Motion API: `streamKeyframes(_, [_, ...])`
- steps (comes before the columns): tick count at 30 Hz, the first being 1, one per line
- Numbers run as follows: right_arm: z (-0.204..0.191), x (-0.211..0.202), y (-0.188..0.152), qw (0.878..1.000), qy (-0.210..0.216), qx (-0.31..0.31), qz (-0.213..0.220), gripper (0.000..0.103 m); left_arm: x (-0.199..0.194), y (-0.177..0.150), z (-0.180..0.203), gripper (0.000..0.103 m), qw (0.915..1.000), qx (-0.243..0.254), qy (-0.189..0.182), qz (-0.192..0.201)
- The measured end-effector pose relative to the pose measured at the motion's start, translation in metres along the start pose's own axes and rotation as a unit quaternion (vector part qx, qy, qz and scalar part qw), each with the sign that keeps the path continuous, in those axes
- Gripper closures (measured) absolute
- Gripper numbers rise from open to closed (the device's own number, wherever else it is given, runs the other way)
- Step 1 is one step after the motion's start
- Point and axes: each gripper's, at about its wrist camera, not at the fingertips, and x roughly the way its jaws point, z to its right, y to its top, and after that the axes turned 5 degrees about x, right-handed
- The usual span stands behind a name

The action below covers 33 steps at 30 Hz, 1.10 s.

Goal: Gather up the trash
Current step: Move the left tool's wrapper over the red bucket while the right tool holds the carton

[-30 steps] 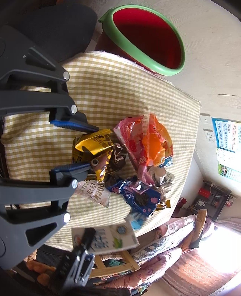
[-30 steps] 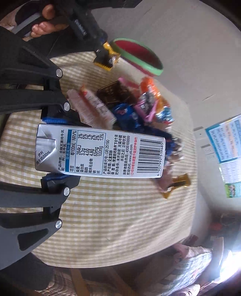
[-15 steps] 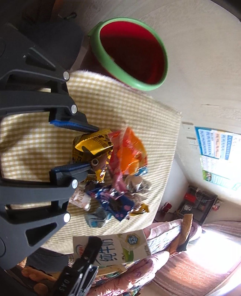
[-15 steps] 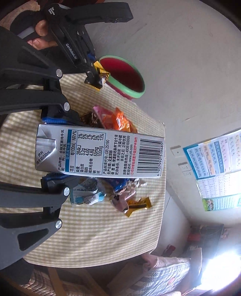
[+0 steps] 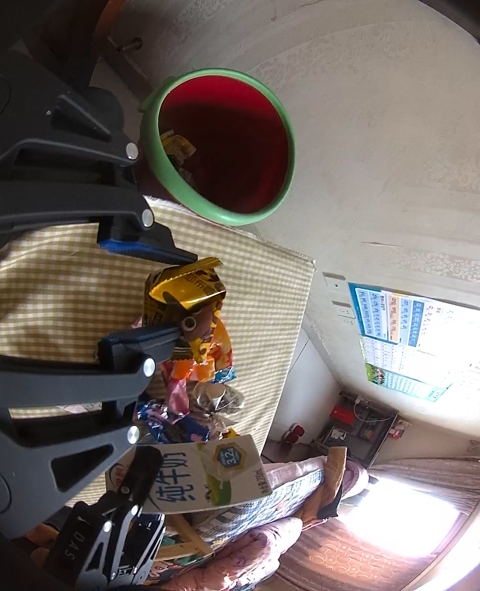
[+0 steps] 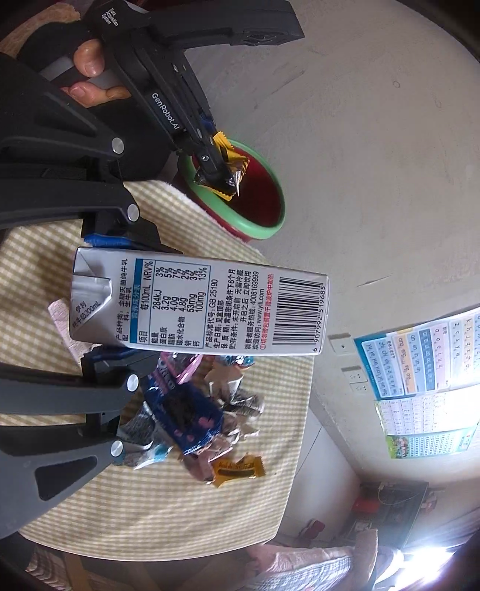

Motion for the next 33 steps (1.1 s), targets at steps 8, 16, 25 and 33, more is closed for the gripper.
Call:
streamKeyframes(8, [-0.018,0.009,0.014,1.000,0.011,-0.015,0.006,0.065,-0.002,0.005,-0.013,0.073,0.9998,-0.015,0.010,0.012])
streamKeyframes(16, [-0.035,0.024,0.019,0.999,0.020,-0.035,-0.004,0.065,-0.002,0.006,-0.031,0.073,0.9990,-0.035,0.020,0.017])
streamKeyframes(25, [-0.051,0.042,0.021,0.998,0.025,-0.048,-0.020,0.065,0.000,0.004,-0.049,0.073,0.9980,-0.057,0.023,0.016])
streamKeyframes(33, [-0.064,0.056,0.026,0.997,0.029,-0.059,-0.028,0.065,-0.002,0.004,-0.072,0.073,0.9960,-0.078,0.038,0.021])
